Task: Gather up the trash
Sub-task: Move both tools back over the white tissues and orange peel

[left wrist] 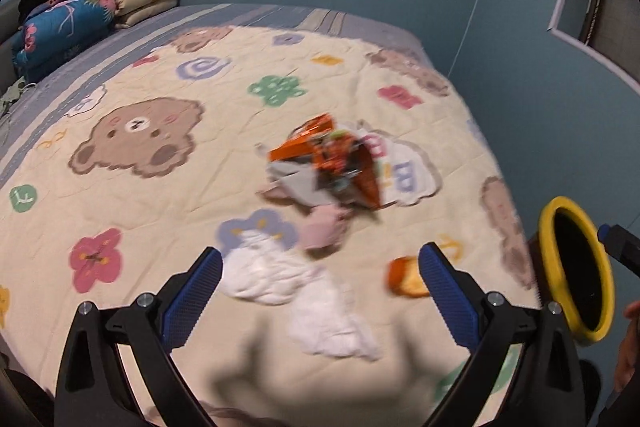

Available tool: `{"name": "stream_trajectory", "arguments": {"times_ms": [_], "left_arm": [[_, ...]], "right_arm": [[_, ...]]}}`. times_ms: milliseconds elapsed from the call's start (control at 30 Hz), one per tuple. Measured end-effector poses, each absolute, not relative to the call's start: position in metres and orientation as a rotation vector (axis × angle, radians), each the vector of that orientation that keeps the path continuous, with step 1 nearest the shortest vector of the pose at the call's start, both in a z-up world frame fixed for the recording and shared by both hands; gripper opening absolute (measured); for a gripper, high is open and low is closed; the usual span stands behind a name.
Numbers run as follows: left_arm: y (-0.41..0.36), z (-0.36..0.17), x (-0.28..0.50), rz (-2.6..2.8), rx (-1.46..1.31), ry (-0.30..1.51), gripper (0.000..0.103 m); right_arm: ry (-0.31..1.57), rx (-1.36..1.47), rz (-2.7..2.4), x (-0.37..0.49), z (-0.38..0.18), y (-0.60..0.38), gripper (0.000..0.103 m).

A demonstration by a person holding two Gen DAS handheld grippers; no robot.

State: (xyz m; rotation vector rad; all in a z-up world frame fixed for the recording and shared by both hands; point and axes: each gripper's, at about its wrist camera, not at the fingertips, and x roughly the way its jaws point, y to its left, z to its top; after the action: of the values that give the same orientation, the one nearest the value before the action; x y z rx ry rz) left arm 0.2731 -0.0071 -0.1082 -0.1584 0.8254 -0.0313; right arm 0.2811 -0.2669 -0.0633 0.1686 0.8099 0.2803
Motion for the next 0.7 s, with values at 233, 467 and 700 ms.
{"name": "stream_trajectory", "arguments": {"times_ms": [233, 467, 700], "left_arm": [[0.030, -0.142, 0.276, 0.042, -0.229, 0.907, 0.095], [0.050, -0.167, 0.286, 0.060, -0.331, 0.941, 0.095], [0.059, -0.183, 0.292, 0.015, -0.477, 0.954, 0.091]], "right_arm": [[0.908, 0.131, 0.311, 0.306, -0.103, -0.226, 0.095], [0.933, 0.071, 0.319, 0.319, -0.129, -0.196, 0.095], [0.873, -0.061, 0.400, 0.309, -0.138, -0.165, 0.083]]}}
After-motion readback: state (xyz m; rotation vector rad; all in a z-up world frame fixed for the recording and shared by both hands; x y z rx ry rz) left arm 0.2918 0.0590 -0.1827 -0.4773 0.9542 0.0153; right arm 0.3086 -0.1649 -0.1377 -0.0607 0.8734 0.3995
